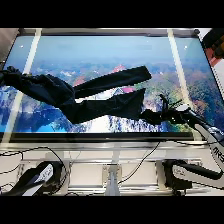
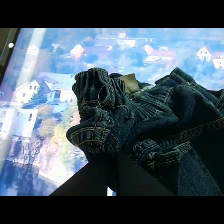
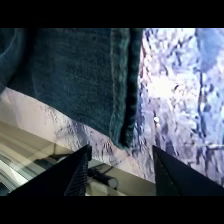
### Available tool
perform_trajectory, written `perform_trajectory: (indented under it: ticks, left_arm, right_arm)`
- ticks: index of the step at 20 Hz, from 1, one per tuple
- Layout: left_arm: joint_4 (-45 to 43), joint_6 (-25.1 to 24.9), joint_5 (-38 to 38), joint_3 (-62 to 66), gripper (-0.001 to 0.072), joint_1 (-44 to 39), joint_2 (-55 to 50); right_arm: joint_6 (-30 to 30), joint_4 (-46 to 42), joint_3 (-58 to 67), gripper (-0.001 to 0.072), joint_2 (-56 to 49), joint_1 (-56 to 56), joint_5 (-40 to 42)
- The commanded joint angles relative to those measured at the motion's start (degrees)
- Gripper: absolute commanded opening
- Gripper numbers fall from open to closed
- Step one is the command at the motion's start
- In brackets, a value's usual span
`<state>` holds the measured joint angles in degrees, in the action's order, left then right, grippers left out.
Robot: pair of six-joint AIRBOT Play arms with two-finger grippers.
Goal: Fold the clothes and pants, and hang the long-sleeved shirts on hangers.
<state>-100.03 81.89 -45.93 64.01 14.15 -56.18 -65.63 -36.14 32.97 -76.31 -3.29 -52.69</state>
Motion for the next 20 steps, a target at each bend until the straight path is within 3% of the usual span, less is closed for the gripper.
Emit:
perform_trajectory:
  ticks: [1,2,6,8,11,15,20]
  left_arm:
    - [0.0,0.0,0.0,0.0,0.0047,0.0,-0.1]
    - [0.0,0.0,0.0,0.0,0.0047,0.0,-0.1]
    - [0.2,0.0,0.0,0.0,0.0047,0.0,-0.1]
    - [0.2,0.0,0.0,0.0,0.0047,0.0,-0.1]
    - [-1.9,2.9,0.3,0.0,0.0046,0.0,-0.1]
    - [-15.4,19.8,0.5,0.2,0.0046,0.9,0.0]
    - [-15.8,36.2,1.4,0.5,0.0047,5.7,0.0]
  right_arm:
    - [-0.7,2.9,-0.2,0.0441,-2.3,1.2,5.8]
    - [-0.7,3.4,-0.2,0.0413,-2.3,2.3,6.6]
    - [-0.7,3.4,-0.1,0.0192,-2.7,8.0,10.9]
    - [-0.7,3.3,0.9,0.0037,-2.7,9.9,12.9]
    - [-0.7,-2.2,6.4,0.0029,-1.5,9.0,9.9]
    - [-4.6,-18.6,18.6,0.0029,4.0,2.3,2.9]
    - [-7.4,-27.0,36.2,0.0028,11.6,-12.7,-5.9]
